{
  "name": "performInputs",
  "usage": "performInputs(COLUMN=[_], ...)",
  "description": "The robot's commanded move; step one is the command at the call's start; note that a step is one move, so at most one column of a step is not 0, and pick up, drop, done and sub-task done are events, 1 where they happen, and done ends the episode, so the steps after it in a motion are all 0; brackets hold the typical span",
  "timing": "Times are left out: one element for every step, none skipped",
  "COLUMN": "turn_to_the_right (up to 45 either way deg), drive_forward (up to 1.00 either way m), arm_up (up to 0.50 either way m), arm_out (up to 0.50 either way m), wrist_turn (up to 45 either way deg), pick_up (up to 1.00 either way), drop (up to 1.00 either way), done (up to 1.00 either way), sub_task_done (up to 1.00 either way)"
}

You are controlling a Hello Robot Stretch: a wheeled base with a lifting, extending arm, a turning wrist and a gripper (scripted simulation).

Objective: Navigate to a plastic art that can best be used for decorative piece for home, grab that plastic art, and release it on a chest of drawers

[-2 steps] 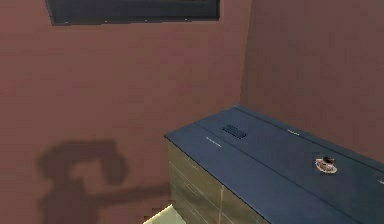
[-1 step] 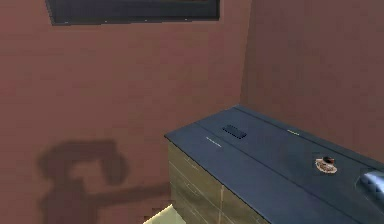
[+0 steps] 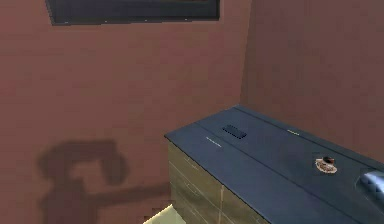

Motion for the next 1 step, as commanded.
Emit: performInputs(turn_to_the_right=[0.0], drive_forward=[0.00], arm_up=[0.00], arm_out=[0.00], wrist_turn=[0.0], pick_up=[0.00], drop=[1.00], done=[0.00], sub_task_done=[0.00])
